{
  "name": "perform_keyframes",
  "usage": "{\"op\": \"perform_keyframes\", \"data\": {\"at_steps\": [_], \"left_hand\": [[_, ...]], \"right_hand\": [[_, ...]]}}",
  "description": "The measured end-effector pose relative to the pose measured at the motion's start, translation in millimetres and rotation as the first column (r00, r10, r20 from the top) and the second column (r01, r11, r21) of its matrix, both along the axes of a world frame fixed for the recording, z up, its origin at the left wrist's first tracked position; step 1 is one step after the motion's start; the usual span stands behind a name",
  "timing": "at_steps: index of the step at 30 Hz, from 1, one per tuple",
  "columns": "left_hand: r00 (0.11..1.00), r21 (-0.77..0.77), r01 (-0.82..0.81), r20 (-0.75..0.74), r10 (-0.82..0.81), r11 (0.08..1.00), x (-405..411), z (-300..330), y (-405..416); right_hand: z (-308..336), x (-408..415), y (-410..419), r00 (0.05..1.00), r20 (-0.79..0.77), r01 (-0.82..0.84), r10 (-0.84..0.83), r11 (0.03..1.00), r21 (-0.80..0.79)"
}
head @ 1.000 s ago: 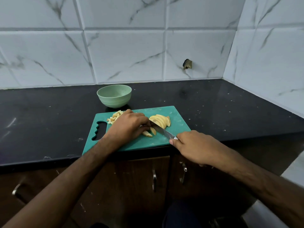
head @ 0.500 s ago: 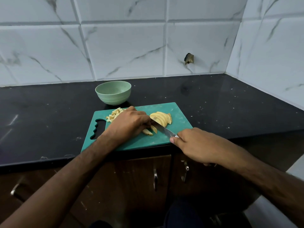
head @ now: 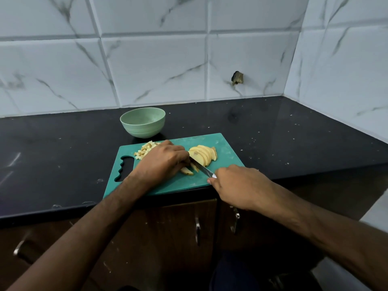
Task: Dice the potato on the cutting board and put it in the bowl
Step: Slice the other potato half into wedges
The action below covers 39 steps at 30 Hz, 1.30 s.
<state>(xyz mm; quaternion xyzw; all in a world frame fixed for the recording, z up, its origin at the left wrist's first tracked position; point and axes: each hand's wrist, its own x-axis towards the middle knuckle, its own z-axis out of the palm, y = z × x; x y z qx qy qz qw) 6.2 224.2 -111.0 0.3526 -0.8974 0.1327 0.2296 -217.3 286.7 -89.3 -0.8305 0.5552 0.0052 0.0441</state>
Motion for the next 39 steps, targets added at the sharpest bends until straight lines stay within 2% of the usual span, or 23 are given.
{"op": "perform_keyframes", "data": {"at_steps": [6, 11, 17, 19, 21, 24, 27, 33, 36, 39], "left_hand": [[1.000, -0.029, 0.018, 0.001, -0.018, 0.999, 3.9, -1.1, -0.8], [0.999, -0.008, 0.016, -0.046, -0.017, 1.000, 12.2, -7.4, 2.5], [0.999, -0.017, -0.012, -0.033, 0.011, 1.000, 16.6, -3.1, 6.1], [0.999, -0.033, -0.041, -0.035, 0.040, 0.999, 14.8, -2.4, 2.6], [0.996, -0.036, -0.081, -0.047, 0.079, 0.996, 10.7, -2.1, -3.6], [0.993, 0.029, -0.100, -0.066, 0.101, 0.995, 0.6, 1.7, -15.5], [0.996, 0.139, -0.086, 0.000, 0.087, 0.987, -9.5, 8.1, -30.8], [0.975, 0.517, -0.131, 0.222, 0.016, 0.846, -24.9, 29.7, -53.7], [0.959, 0.613, -0.165, 0.283, -0.020, 0.772, -33.8, 41.6, -61.5], [0.957, 0.684, -0.144, 0.281, -0.076, 0.715, -38.9, 48.5, -65.3]], "right_hand": [[-0.9, -20.1, 21.5, 1.000, -0.027, -0.004, 0.005, 1.000, 0.017], [12.2, -39.0, 36.9, 0.994, -0.113, -0.012, 0.013, 1.000, 0.006], [50.4, -56.8, 32.4, 0.978, -0.209, 0.046, -0.021, 0.992, 0.115], [53.0, -65.1, 20.2, 0.992, -0.115, 0.069, -0.053, 0.988, 0.137], [44.9, -73.0, 3.6, 0.980, 0.164, 0.077, -0.110, 0.978, 0.195], [20.7, -79.5, -24.1, 0.791, 0.580, 0.028, -0.195, 0.958, 0.284], [0.7, -76.5, -47.2, 0.591, 0.777, -0.011, -0.218, 0.961, 0.277], [-18.9, -67.9, -84.4, 0.274, 0.937, 0.044, -0.215, 0.977, 0.211], [-22.7, -67.5, -94.8, 0.213, 0.954, 0.058, -0.209, 0.978, 0.201], [-24.6, -67.0, -97.3, 0.214, 0.956, 0.030, -0.201, 0.980, 0.199]]}}
